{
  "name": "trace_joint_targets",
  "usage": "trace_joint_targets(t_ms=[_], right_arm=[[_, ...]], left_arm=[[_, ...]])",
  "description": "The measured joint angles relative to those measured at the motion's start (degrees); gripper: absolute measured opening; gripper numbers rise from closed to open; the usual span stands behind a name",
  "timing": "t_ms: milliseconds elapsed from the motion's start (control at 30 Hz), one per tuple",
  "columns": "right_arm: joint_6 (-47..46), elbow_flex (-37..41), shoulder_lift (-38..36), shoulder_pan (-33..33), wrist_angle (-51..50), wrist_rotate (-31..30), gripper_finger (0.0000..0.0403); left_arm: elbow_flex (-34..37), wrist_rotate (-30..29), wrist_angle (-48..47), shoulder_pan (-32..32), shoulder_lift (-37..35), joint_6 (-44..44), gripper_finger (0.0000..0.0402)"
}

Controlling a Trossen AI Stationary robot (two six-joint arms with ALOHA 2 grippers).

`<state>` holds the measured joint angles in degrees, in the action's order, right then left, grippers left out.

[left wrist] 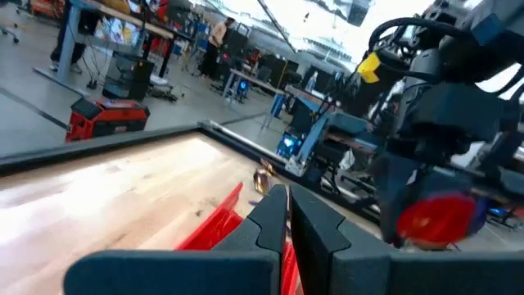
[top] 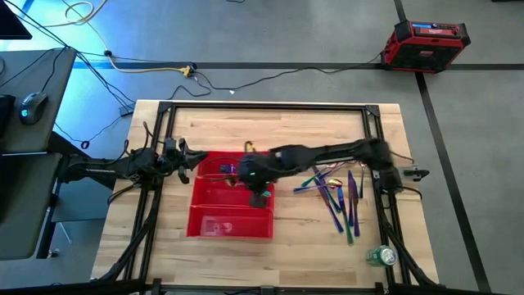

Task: Sort silverware
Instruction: Put the purple spoon into the center red bin

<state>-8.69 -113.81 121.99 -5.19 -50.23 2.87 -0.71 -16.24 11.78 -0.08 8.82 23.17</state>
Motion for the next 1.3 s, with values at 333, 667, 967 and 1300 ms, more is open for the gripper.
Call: trace_joint_targets(t_ms=[333, 667, 967, 1300], right_arm=[[0.6, -17.4, 16.3, 0.0, -12.9, 2.1, 0.0], [4.1, -17.8, 19.7, 0.1, -12.1, 2.5, 0.0001], [7.4, -20.0, 19.8, 0.1, -11.2, 0.6, 0.0091], [12.3, -21.2, 8.4, -0.2, -15.1, 0.5, 0.0118]], left_arm=[[0.0, 3.2, -1.9, 0.0, 0.0, 2.2, 0.0], [0.0, 3.3, -3.0, 0.0, 0.0, 3.3, 0.0], [0.0, 3.3, -3.2, 0.0, 0.0, 3.3, 0.0], [0.0, 3.3, -4.4, 0.0, 0.0, 3.3, 0.0]])
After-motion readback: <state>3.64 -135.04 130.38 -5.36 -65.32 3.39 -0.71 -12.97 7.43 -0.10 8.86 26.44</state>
